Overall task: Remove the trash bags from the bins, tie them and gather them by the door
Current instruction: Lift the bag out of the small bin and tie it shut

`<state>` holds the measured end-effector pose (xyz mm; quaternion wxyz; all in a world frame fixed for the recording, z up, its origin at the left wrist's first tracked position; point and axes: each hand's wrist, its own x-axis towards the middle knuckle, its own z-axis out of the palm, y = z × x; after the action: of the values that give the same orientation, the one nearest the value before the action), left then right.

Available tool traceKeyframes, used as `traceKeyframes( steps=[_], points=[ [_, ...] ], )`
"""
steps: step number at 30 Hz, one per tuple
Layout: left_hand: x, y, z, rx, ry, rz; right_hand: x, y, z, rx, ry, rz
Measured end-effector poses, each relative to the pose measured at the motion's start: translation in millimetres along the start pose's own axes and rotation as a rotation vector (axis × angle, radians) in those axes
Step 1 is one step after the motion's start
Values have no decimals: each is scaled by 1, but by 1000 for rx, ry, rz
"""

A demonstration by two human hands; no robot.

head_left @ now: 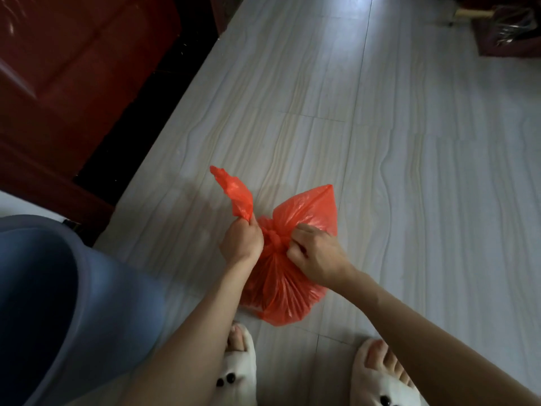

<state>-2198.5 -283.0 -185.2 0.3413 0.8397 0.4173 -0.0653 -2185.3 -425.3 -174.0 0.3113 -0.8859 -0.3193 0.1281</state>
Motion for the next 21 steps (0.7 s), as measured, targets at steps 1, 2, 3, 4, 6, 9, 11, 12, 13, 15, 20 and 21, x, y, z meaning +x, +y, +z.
traceKeyframes(
  steps=[1,2,3,4,6,9,11,12,13,15,20,21],
  points=[
    [-1,-5,-2,102,-9,12,-3,1,0,-32,0,-38],
    [0,-9,-3,181,-21,19,-7,2,0,-67,-13,-70],
    [0,-14,-3,245,-33,22,-12,4,1,-81,-31,-103],
    [0,-19,-2,309,-37,27,-18,4,2,-73,-64,-121],
    [0,-25,0,420,-40,73,-27,8,1,-21,-105,-126],
    [7,-20,4,480,-16,214,-26,22,-10,10,-120,-117],
    [18,-9,2,435,-31,260,-14,29,-22,21,-137,-136],
    [29,-3,1,400,-49,259,-3,34,-27,22,-152,-136],
    [39,2,-3,353,-65,245,7,36,-32,22,-161,-152],
    [63,5,-11,240,-138,200,30,45,-39,19,-179,-154],
    [83,19,-18,-201,-403,-158,57,59,-38,156,-148,75],
    [79,20,-17,-232,-419,-216,54,58,-37,195,-154,161]
  ],
)
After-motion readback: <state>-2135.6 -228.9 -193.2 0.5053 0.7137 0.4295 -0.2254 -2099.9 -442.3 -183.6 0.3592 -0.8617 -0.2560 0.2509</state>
